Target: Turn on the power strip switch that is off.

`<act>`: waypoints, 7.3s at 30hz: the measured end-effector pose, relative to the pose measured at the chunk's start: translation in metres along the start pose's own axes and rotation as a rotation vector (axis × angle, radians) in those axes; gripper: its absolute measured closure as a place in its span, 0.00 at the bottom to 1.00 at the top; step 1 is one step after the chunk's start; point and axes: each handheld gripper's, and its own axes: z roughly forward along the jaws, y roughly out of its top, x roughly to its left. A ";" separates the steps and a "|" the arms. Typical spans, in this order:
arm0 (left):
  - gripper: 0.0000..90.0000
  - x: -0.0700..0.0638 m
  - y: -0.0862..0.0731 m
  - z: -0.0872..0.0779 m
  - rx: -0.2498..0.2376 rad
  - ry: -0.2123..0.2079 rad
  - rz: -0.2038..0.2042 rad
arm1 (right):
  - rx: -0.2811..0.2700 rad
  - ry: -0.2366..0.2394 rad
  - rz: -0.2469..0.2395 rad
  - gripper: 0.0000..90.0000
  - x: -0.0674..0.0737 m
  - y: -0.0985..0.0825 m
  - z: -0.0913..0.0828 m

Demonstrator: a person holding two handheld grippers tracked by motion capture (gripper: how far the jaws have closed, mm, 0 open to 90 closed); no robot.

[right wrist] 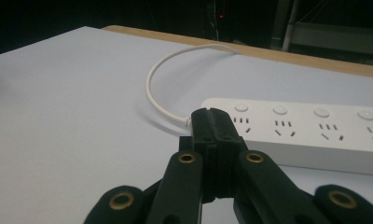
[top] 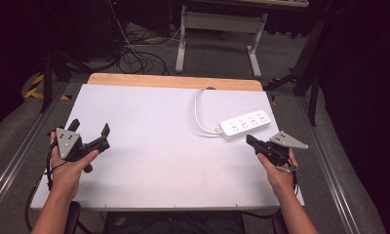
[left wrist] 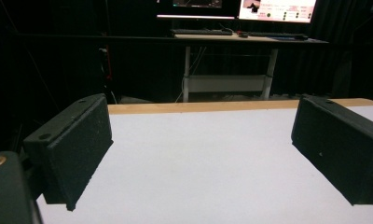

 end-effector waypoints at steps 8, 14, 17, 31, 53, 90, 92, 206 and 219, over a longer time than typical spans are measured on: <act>0.06 0.000 0.000 0.001 0.006 0.003 0.006 | 0.053 -0.028 0.023 1.00 -0.002 0.010 -0.001; 0.06 0.000 -0.001 0.001 0.011 0.009 0.007 | 0.065 -0.064 0.061 1.00 -0.014 0.026 0.002; 0.06 0.000 -0.002 0.002 0.016 0.007 0.014 | 0.071 -0.071 0.066 1.00 -0.018 0.031 0.005; 0.06 0.000 -0.003 0.002 0.031 0.005 0.026 | 0.146 -0.130 0.087 1.00 -0.038 0.058 0.040; 0.07 0.002 -0.005 0.002 0.041 0.014 0.033 | 0.254 -0.166 0.112 1.00 -0.061 0.061 0.072; 0.07 0.001 -0.006 0.001 0.056 0.001 0.046 | 0.419 -0.288 0.096 1.00 -0.100 0.047 0.125; 0.07 0.001 -0.006 0.001 0.056 -0.001 0.047 | 0.411 -0.281 0.104 1.00 -0.100 0.047 0.126; 0.07 0.002 -0.006 -0.004 0.061 -0.006 0.034 | 0.362 -0.281 0.096 1.00 -0.099 0.041 0.123; 0.07 0.002 -0.005 -0.003 0.056 -0.014 0.032 | 0.172 -0.237 0.049 1.00 -0.087 0.056 0.081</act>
